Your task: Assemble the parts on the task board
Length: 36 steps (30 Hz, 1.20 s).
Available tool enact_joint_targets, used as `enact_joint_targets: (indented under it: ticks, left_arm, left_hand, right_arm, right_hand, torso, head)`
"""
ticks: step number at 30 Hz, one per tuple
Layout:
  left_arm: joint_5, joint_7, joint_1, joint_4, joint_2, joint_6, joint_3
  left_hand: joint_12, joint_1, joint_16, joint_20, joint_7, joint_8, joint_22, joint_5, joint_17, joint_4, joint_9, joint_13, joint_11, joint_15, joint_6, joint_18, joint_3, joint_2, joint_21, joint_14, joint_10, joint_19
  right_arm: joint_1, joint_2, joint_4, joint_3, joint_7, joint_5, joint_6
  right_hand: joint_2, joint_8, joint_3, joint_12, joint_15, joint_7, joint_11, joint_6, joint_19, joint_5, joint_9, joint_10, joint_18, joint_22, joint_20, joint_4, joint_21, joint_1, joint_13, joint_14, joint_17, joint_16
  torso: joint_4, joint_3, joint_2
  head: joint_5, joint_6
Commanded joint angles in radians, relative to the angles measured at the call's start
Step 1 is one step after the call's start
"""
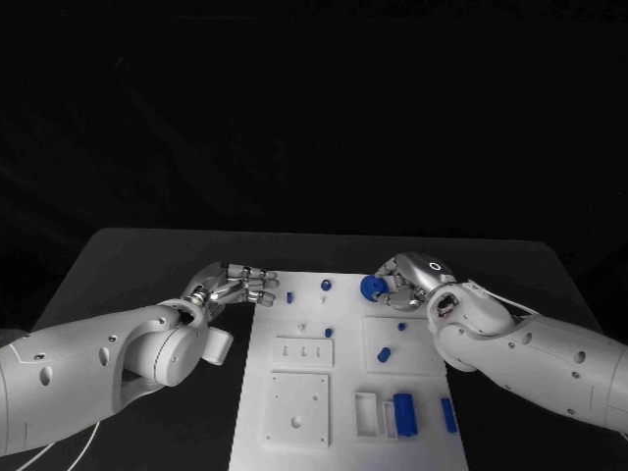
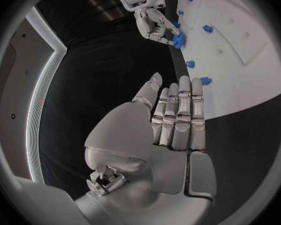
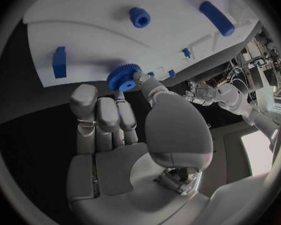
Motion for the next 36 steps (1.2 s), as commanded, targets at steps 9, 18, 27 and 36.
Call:
enact_joint_targets:
  ticks: [9, 18, 27, 36]
  left_arm:
    - [0.002, 0.015, 0.000, 0.001, -0.002, 0.005, 0.001]
    - [0.002, 0.016, 0.001, 0.004, -0.002, 0.003, 0.001]
    - [0.002, 0.015, 0.001, 0.006, -0.001, 0.003, 0.001]
    - [0.002, 0.014, 0.001, 0.006, 0.004, 0.005, 0.001]
  left_hand:
    - [-0.002, -0.009, -0.004, 0.001, 0.000, 0.001, -0.002, -0.001, 0.000, 0.002, -0.001, 0.000, -0.001, 0.005, -0.008, 0.004, 0.001, 0.001, 0.005, 0.002, -0.007, 0.004]
    - [-0.002, -0.009, -0.004, 0.001, 0.000, 0.001, -0.002, -0.001, 0.000, 0.002, -0.001, 0.000, -0.001, 0.005, -0.008, 0.004, 0.001, 0.001, 0.005, 0.002, -0.007, 0.004]
    - [-0.002, -0.009, -0.004, 0.001, 0.000, 0.001, -0.002, -0.001, 0.000, 0.002, -0.001, 0.000, -0.001, 0.005, -0.008, 0.004, 0.001, 0.001, 0.005, 0.002, -0.007, 0.004]
    - [-0.002, -0.009, -0.004, 0.001, 0.000, 0.001, -0.002, -0.001, 0.000, 0.002, -0.001, 0.000, -0.001, 0.005, -0.008, 0.004, 0.001, 0.001, 0.005, 0.002, -0.007, 0.004]
  right_arm:
    - [0.000, -0.013, 0.076, 0.002, -0.037, -0.072, -0.059]
    - [0.000, 0.024, 0.100, 0.002, -0.037, -0.112, -0.057]
    - [0.000, 0.071, 0.091, -0.002, -0.039, -0.128, -0.054]
    - [0.000, 0.123, 0.061, -0.027, -0.043, -0.137, -0.033]
  right_hand:
    - [-0.020, 0.003, 0.009, -0.001, -0.011, -0.022, -0.004, 0.074, 0.023, 0.002, 0.000, 0.005, -0.016, 0.105, -0.009, 0.019, 0.025, 0.001, 0.001, 0.000, -0.003, 0.002]
    - [-0.021, 0.002, 0.010, -0.003, -0.012, -0.022, -0.003, 0.075, 0.023, -0.007, 0.000, 0.006, -0.017, 0.106, -0.009, 0.024, 0.032, 0.004, 0.001, 0.000, -0.004, 0.001]
    - [-0.022, 0.002, 0.010, -0.002, -0.012, -0.022, -0.003, 0.075, 0.023, -0.009, 0.000, 0.007, -0.017, 0.107, -0.009, 0.025, 0.033, 0.004, 0.001, 0.000, -0.005, 0.001]
    - [-0.022, 0.002, 0.013, -0.004, -0.012, -0.022, -0.003, 0.074, 0.023, -0.014, 0.000, 0.006, -0.018, 0.106, -0.010, 0.027, 0.033, 0.005, 0.000, -0.001, -0.006, 0.000]
  torso:
    - [-0.0001, -0.0008, 0.000]
    - [0.0016, -0.0024, 0.000]
    - [0.0030, -0.0023, 0.001]
    - [0.0051, -0.0035, 0.001]
  head:
    - [0.007, 0.002]
    - [0.012, 0.002]
    - [0.012, 0.000]
    - [0.018, -0.003]
